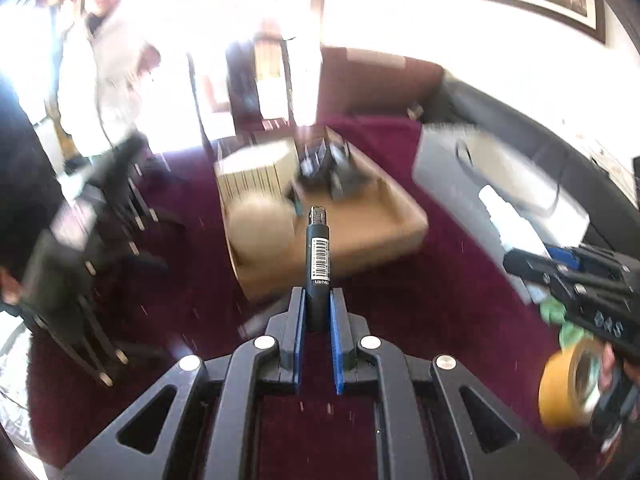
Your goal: Organize objects
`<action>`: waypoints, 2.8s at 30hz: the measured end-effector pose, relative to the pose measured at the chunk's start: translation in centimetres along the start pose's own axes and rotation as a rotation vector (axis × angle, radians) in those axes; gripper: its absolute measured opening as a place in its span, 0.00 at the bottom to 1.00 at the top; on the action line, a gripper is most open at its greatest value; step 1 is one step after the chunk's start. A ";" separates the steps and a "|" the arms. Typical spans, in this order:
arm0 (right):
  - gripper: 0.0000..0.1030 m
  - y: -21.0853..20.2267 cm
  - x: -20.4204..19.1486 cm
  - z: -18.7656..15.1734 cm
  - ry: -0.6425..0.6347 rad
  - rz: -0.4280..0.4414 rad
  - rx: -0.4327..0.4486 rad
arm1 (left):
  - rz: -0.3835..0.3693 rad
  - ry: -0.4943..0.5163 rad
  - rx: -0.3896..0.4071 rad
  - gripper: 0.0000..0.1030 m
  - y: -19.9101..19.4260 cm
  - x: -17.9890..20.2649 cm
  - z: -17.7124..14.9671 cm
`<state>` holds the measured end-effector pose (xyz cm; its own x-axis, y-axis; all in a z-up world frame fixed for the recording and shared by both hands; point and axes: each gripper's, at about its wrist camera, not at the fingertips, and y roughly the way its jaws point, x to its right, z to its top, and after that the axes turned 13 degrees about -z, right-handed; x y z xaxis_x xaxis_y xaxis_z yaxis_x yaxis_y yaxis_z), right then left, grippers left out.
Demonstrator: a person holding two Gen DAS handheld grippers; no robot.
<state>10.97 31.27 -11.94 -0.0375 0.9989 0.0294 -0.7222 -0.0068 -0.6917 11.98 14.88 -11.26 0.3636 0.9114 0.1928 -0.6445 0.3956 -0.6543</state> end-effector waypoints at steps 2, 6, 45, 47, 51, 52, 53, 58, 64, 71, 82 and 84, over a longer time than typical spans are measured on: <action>0.28 -1.2 -0.5 1.3 0.003 0.006 0.051 | 0.024 -0.005 0.032 0.09 -0.6 0.5 1.5; 0.28 -2.9 -1.9 3.3 -0.004 0.024 0.117 | 0.063 -0.015 0.068 0.09 -1.0 0.8 3.8; 0.28 10.0 -3.2 11.3 0.089 0.046 -0.092 | -0.067 -0.170 -0.089 0.10 10.4 -5.3 12.7; 0.28 11.2 -3.4 11.1 0.077 0.039 -0.113 | -0.058 -0.155 -0.111 0.10 11.4 -5.1 12.2; 0.28 13.2 -3.8 10.5 0.068 0.033 -0.146 | -0.021 -0.113 -0.130 0.11 12.2 -4.5 11.5; 0.28 13.6 -3.9 10.4 0.066 0.031 -0.153 | -0.013 -0.107 -0.128 0.11 12.2 -4.5 11.5; 0.28 14.0 -4.0 10.3 0.064 0.034 -0.161 | -0.010 -0.104 -0.124 0.15 12.2 -4.4 11.5; 0.37 14.8 -4.2 10.1 0.048 0.050 -0.168 | 0.030 -0.104 -0.077 1.00 11.7 -4.7 11.7; 0.92 13.3 -4.7 10.0 0.032 0.053 -0.097 | 0.082 -0.106 -0.065 1.00 11.3 -4.9 11.4; 1.00 12.0 -4.6 9.4 0.050 0.047 -0.084 | 0.131 -0.142 -0.033 1.00 9.4 -5.2 11.3; 1.00 7.5 -3.4 8.2 0.098 0.055 -0.018 | 0.130 -0.154 0.027 1.00 5.4 -3.9 10.3; 1.00 6.4 -3.3 7.8 0.101 0.063 -0.003 | 0.127 -0.158 0.050 1.00 4.1 -3.4 10.1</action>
<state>1.10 27.62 -10.86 -0.0131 0.9961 -0.0873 -0.7182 -0.0701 -0.6923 1.27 14.58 -7.23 0.1704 0.9591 0.2261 -0.7126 0.2784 -0.6440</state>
